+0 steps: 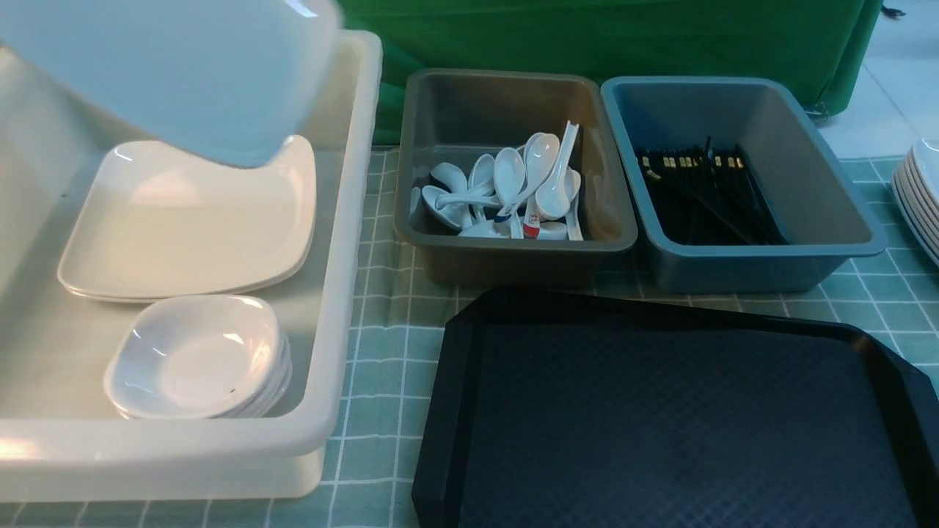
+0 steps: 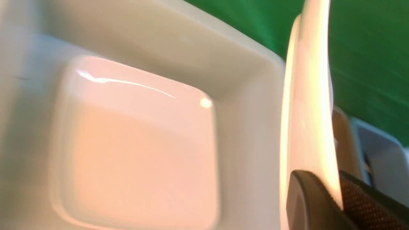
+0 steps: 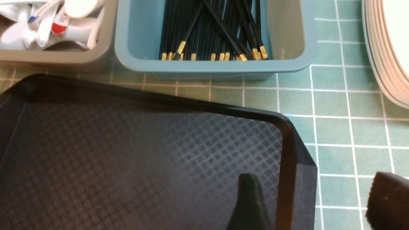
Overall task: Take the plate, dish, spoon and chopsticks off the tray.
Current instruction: Use the left arm to put the plate into the large storage box on the left
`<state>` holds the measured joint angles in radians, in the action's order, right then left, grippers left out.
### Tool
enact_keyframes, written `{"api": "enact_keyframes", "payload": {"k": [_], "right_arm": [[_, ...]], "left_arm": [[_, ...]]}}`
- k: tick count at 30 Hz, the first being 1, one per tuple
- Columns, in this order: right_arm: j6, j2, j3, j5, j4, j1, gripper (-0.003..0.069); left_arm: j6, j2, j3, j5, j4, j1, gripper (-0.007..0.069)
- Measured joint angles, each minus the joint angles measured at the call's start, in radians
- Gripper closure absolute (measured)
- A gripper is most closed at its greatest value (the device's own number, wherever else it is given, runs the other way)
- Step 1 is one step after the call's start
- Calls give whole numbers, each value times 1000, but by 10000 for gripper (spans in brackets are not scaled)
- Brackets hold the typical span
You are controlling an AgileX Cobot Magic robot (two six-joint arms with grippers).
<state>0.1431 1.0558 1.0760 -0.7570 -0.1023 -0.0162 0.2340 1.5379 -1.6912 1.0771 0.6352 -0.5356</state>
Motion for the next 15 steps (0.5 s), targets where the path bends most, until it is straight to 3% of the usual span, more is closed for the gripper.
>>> {"api": "enact_keyframes", "payload": {"k": [6, 15], "right_arm": [[-2, 0, 0, 5, 0, 0, 163], [-3, 0, 0, 11, 0, 0, 163]], "left_arm": [[6, 109, -3, -39, -44, -22, 594], [6, 285, -3, -115, -99, 69, 594]]}}
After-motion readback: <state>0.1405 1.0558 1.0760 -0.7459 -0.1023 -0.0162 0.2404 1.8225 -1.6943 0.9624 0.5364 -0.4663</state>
